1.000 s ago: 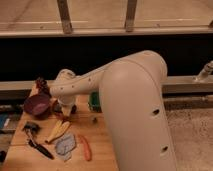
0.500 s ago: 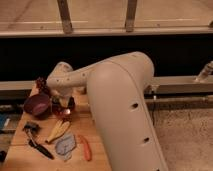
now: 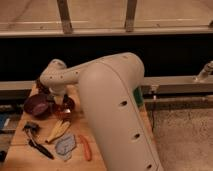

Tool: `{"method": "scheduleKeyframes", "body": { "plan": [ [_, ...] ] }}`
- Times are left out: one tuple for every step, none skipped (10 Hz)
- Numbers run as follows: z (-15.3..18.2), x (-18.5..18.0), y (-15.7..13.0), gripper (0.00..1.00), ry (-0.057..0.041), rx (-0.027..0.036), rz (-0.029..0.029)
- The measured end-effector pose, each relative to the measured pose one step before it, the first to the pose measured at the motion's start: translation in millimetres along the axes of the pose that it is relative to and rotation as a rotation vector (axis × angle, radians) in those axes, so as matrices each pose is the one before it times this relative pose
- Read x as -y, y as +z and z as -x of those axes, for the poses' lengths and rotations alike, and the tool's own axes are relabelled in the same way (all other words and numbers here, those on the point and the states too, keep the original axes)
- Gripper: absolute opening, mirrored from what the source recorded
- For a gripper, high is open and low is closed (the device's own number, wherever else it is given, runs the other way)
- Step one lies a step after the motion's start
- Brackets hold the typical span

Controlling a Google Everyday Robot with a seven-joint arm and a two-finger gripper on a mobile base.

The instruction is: Wipe red bowl with eraser

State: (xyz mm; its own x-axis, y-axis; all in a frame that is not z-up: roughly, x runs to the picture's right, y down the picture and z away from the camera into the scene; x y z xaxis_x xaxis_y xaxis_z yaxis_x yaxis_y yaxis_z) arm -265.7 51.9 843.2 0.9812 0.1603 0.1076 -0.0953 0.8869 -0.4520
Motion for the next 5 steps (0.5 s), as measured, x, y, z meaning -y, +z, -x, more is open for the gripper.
{"method": "scheduleKeyframes", "body": {
  "plan": [
    [1.8, -12.0, -3.41, 0.0, -0.0088, 0.00759, 0.00147],
    [0.28, -12.94, -4.58, 0.0, -0.00441, 0.00978, 0.00192],
    [-4.41, -11.05, -3.58, 0.0, 0.00774, 0.0023, 0.00389],
    [-9.35, -3.82, -2.17, 0.0, 0.0177, -0.0045, -0.00096],
    [-7.38, -0.74, -1.06, 0.0, 0.01192, -0.00484, -0.003]
  ]
}}
